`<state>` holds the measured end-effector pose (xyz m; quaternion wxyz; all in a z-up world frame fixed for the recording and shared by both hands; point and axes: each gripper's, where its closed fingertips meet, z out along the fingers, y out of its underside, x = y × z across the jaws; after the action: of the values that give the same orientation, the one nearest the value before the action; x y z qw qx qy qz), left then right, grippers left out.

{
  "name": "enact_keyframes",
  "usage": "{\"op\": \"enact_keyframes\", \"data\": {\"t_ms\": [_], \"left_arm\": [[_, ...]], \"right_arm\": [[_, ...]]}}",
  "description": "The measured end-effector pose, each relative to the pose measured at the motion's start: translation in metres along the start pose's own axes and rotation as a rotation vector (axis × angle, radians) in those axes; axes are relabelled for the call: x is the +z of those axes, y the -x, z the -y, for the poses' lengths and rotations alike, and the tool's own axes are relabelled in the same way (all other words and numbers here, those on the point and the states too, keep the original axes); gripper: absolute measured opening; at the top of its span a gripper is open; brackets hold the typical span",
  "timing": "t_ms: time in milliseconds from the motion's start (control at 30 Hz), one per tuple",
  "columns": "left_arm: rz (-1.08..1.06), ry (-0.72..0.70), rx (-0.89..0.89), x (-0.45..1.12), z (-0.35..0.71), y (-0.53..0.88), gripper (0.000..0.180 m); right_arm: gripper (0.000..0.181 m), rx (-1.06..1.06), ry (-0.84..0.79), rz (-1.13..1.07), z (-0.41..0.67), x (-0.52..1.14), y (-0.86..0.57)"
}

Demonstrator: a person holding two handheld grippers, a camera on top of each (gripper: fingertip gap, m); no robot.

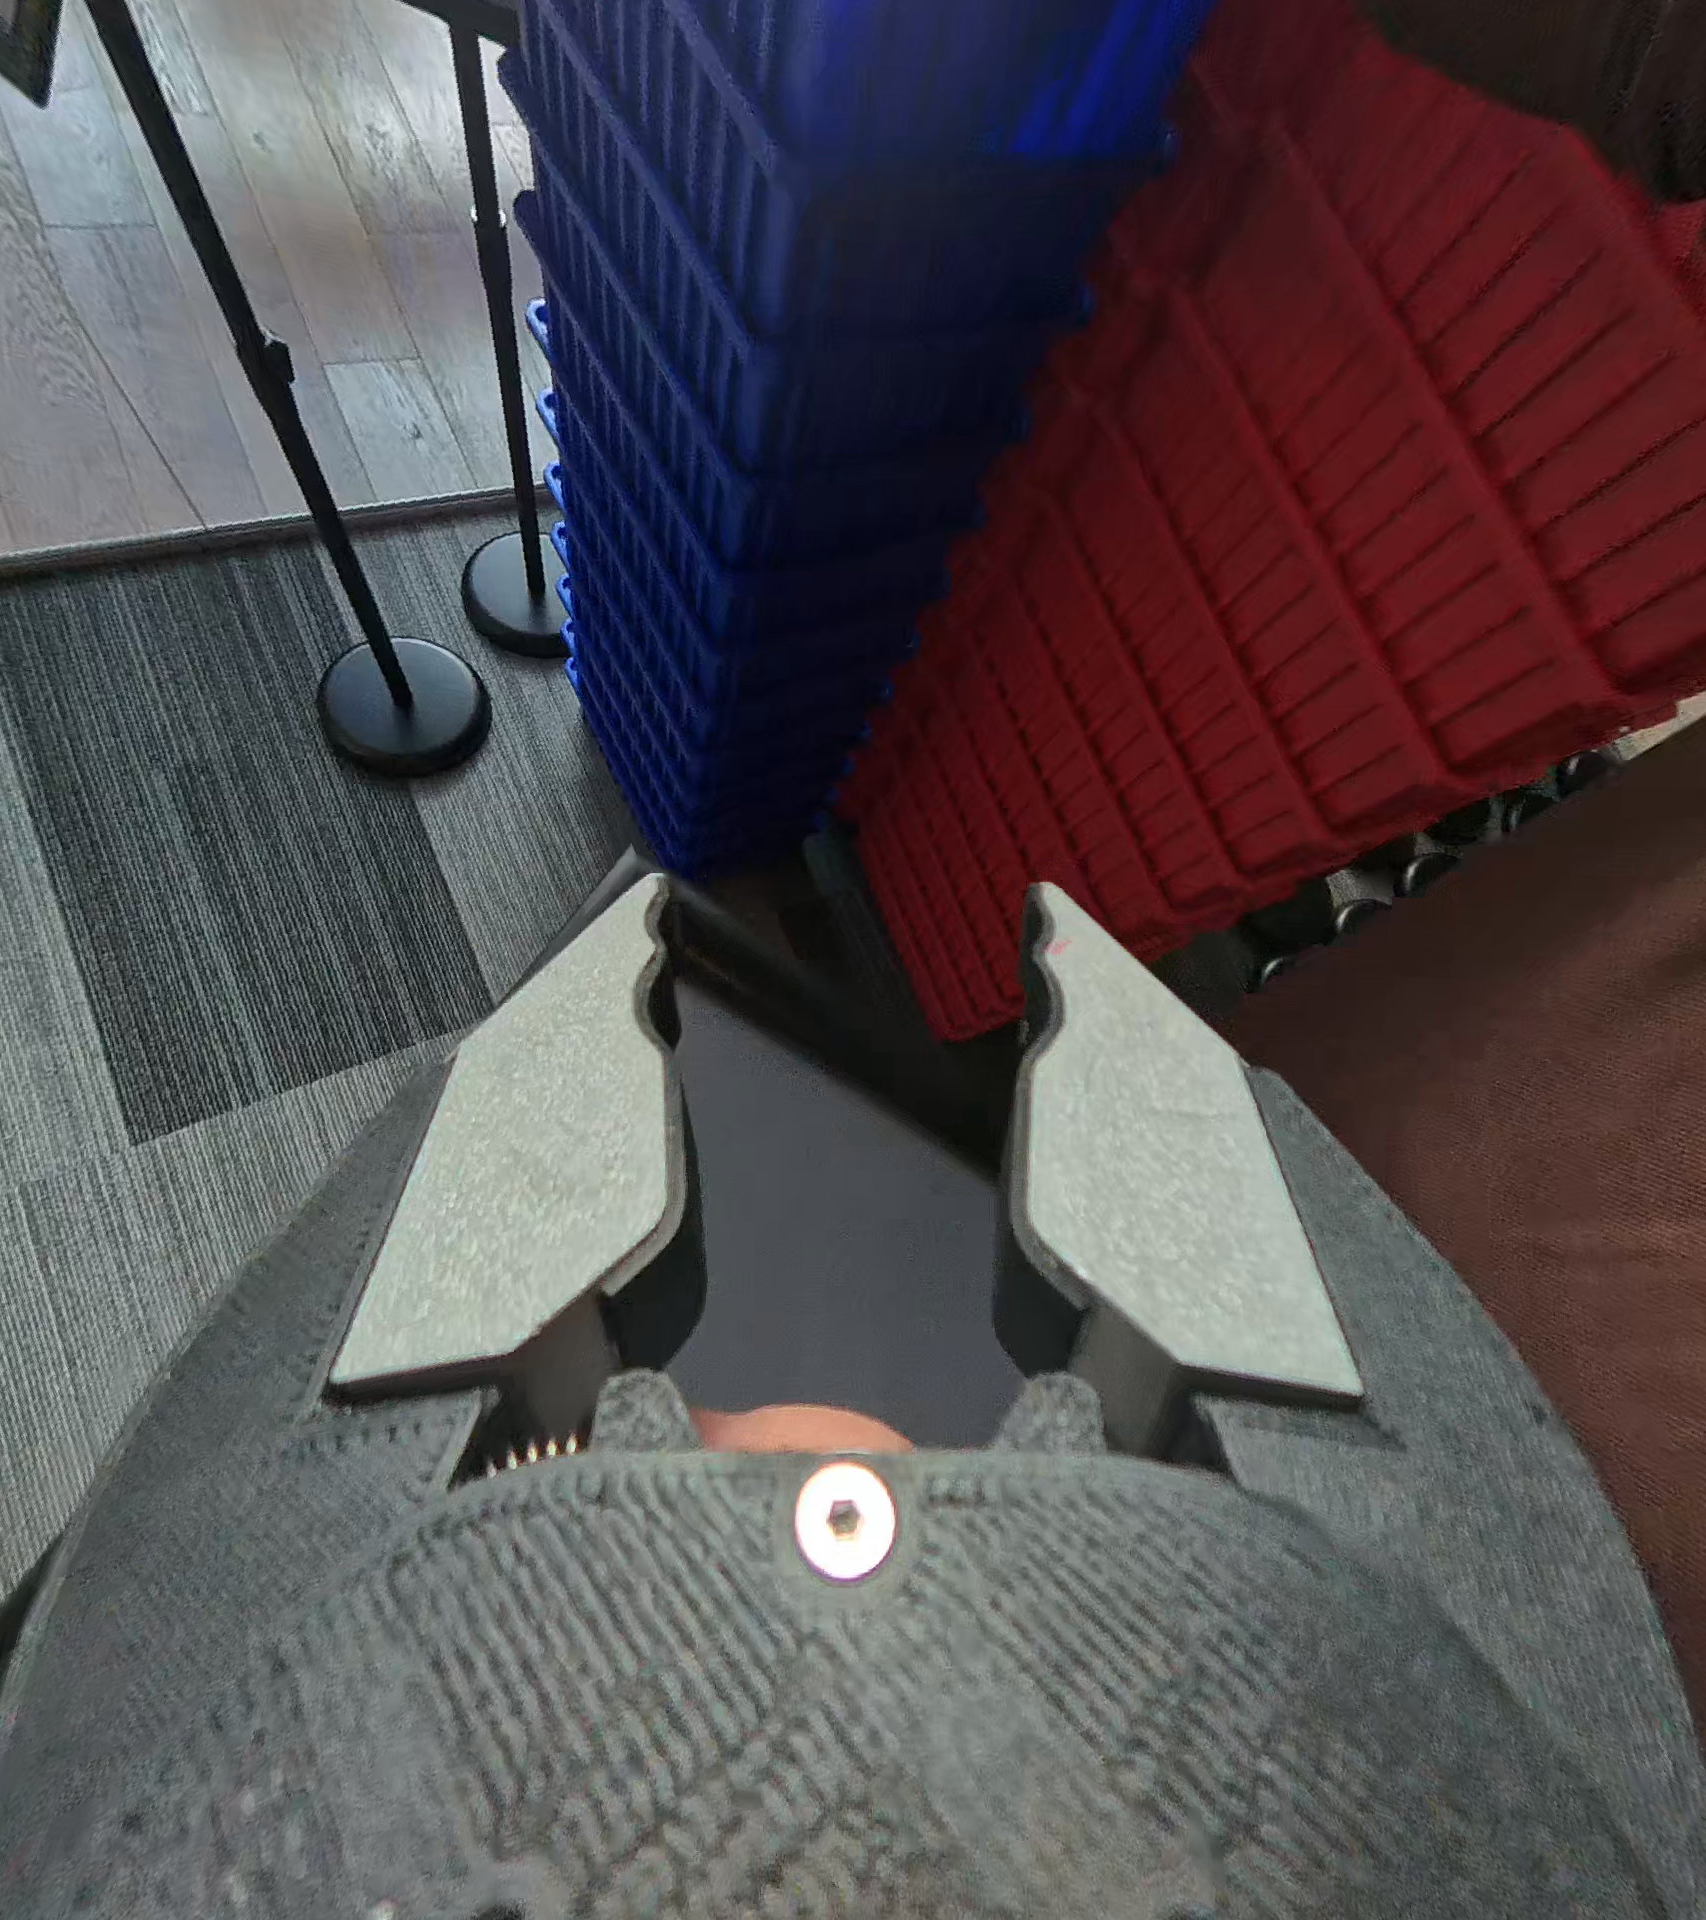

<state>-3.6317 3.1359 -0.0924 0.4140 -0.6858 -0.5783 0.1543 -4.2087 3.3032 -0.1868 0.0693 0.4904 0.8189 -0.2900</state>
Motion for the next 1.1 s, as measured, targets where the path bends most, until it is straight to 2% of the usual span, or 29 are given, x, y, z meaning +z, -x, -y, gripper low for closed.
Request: {"op": "enact_keyframes", "data": {"t_ms": [33,200,333,467,533,633,700,767,933,1000,1100], "left_arm": [[0.016,0.005,-0.018,-0.006,-0.007,0.001,0.066],[0.149,0.027,-0.104,-0.050,-0.041,0.020,0.071],[0.285,0.018,-0.166,-0.103,-0.070,0.047,0.072],[0.505,0.077,-0.227,-0.153,-0.115,0.097,0.071],[0.476,0.060,-0.257,-0.160,-0.131,0.105,0.071],[0.447,0.093,-0.275,-0.164,-0.164,0.123,0.072],[0.410,0.104,-0.289,-0.164,-0.184,0.133,0.074],[0.289,0.083,-0.321,-0.159,-0.198,0.130,0.077],[0.004,0.069,-0.395,-0.137,-0.228,0.119,0.078],[-0.090,0.081,-0.393,-0.130,-0.235,0.112,0.067],[-0.189,0.063,-0.378,-0.127,-0.237,0.105,0.033]], "right_arm": [[0.098,0.027,0.045,0.036,-0.007,0.008,0.002],[0.097,-0.040,-0.042,-0.047,0.017,-0.013,0.005],[0.088,-0.139,-0.147,-0.119,0.026,-0.046,0.020],[0.085,-0.203,-0.255,-0.129,0.017,-0.083,0.060],[0.081,-0.217,-0.363,0.006,0.000,-0.109,0.111],[0.063,-0.258,-0.461,0.385,-0.072,-0.140,0.223],[0.064,-0.278,-0.393,0.618,-0.155,-0.136,0.290],[0.071,-0.284,-0.226,0.743,-0.252,-0.112,0.335],[0.085,-0.199,0.151,0.785,-0.451,-0.049,0.387],[0.083,-0.163,0.257,0.774,-0.496,-0.034,0.399],[0.067,-0.176,0.318,0.763,-0.526,-0.025,0.411]]}}
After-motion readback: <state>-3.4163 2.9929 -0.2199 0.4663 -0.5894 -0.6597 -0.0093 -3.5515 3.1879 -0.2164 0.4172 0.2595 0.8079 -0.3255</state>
